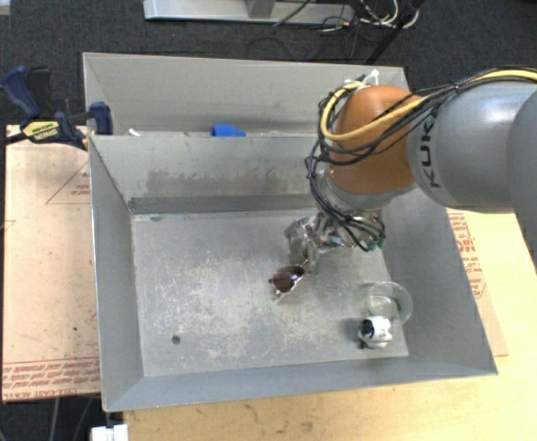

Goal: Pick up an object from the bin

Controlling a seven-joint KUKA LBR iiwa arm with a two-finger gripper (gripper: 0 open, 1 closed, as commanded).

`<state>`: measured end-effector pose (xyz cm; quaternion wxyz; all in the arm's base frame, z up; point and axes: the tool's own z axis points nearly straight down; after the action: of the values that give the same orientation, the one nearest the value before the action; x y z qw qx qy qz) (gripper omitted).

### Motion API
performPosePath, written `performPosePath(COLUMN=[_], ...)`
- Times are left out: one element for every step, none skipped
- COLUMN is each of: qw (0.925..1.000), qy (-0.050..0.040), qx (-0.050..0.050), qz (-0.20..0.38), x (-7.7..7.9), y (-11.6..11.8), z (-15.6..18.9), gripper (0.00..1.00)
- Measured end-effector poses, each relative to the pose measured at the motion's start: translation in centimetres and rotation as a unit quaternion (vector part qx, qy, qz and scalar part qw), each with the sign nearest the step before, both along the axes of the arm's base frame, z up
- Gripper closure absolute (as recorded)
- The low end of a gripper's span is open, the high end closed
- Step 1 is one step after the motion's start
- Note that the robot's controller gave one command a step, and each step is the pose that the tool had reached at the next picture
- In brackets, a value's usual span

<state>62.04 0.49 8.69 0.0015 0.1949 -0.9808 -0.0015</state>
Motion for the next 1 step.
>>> performPosePath(qw=[1.0000], qy=[-0.0033], qx=[-0.001], qz=[0.001], x=[1.48], y=[3.53], z=[-1.60], gripper=[1.00])
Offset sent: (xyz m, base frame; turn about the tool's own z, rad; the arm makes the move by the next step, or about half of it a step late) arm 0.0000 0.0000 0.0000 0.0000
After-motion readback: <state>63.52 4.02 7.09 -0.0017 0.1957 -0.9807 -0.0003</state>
